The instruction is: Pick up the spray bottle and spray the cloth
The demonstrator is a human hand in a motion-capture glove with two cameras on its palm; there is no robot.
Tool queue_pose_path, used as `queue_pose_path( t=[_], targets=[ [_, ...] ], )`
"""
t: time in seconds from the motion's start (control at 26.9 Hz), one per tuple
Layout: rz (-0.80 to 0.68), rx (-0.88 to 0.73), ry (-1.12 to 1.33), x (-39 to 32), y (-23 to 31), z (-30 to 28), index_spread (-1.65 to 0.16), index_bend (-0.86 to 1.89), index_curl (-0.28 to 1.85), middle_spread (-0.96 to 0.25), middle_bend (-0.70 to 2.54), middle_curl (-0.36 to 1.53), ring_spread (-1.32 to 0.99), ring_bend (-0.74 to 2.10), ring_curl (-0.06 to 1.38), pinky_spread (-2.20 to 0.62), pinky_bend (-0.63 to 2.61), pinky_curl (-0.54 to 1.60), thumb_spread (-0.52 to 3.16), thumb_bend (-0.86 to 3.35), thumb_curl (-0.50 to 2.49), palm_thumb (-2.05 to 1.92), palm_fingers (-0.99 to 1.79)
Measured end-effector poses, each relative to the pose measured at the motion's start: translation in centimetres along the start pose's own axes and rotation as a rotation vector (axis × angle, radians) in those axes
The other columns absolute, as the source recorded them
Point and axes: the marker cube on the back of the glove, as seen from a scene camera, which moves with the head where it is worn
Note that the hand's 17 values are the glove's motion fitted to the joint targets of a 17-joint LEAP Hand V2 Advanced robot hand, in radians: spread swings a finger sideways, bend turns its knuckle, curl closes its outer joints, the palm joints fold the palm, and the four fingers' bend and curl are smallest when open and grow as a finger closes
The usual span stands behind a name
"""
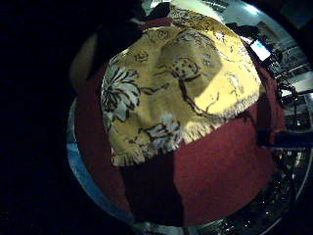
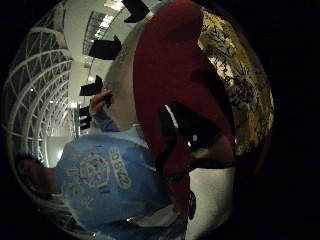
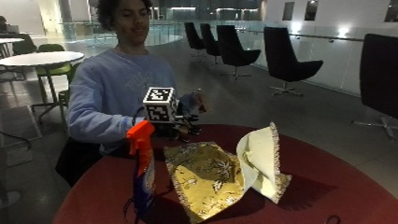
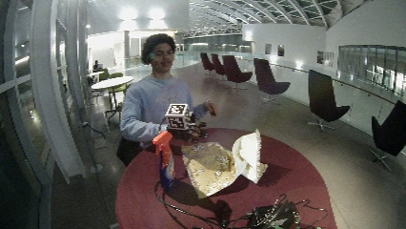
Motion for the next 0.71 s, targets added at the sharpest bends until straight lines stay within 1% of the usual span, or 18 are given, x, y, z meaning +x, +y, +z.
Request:
queue_pose_path(
  t=[0.15, 0.3, 0.71],
  targets=[
    [0.001, 0.005, -0.015, 0.0, 0.1, 0.0, -0.31, 0.17, 0.09, 0.02, 0.28, 0.10, 0.02, 0.18, 0.05, 0.14, 0.43, 0.14, 0.62, 0.28, 0.11, 0.47, 0.31],
    [0.000, 0.004, -0.020, 0.0, 0.2, 0.0, -0.38, 0.17, 0.13, 0.02, 0.29, 0.14, 0.03, 0.19, 0.07, 0.17, 0.44, 0.18, 0.80, 0.29, 0.15, 0.51, 0.31],
    [0.018, 0.000, -0.044, -0.7, 1.1, 0.3, -0.43, 0.18, 0.21, 0.03, 0.28, 0.21, 0.04, 0.20, 0.12, 0.21, 0.39, 0.23, 1.05, 0.25, 0.22, 0.58, 0.35]
  ],
)
